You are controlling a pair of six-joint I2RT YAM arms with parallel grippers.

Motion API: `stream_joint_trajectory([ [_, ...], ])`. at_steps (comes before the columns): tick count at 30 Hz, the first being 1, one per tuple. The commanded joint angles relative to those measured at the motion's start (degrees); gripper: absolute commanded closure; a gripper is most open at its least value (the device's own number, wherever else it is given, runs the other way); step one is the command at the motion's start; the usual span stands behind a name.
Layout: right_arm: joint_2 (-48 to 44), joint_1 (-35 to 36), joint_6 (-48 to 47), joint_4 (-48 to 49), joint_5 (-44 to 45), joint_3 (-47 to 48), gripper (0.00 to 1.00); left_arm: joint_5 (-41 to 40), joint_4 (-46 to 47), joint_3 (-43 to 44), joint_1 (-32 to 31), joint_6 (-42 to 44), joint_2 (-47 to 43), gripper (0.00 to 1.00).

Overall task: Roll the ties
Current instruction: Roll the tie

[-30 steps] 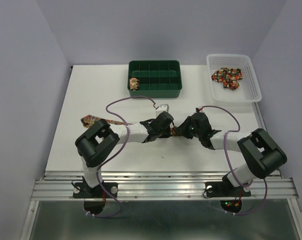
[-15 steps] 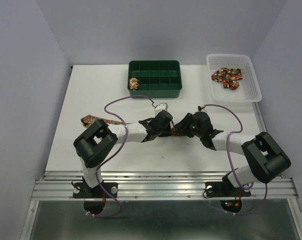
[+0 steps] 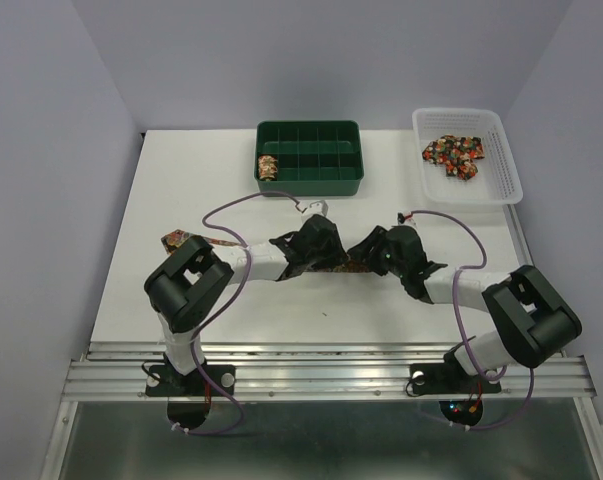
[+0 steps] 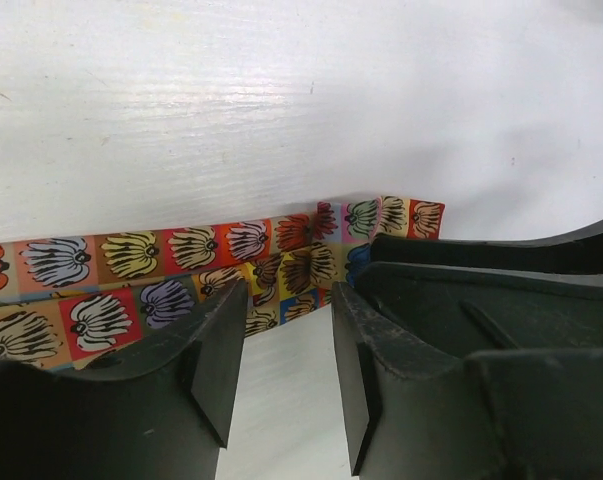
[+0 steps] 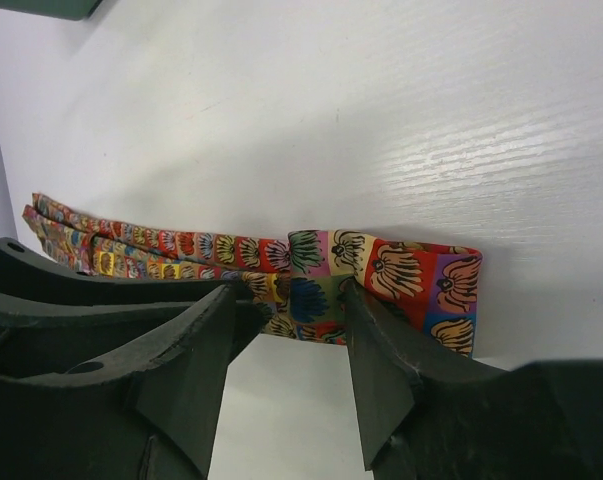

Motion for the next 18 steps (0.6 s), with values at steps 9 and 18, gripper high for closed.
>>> stream_joint_trajectory([
  [9,-1.6,0.6,1.4,6.6,-2.4,-3.1,0.42,9.0,11.3,-1.8,1.2,-2.5,1.0,0.42],
  [18,-1.3,0.6,1.9,8.2,-4.2,-3.8,0.41,8.0,12.0,-1.7,1.1,-2.8,2.5,0.4],
])
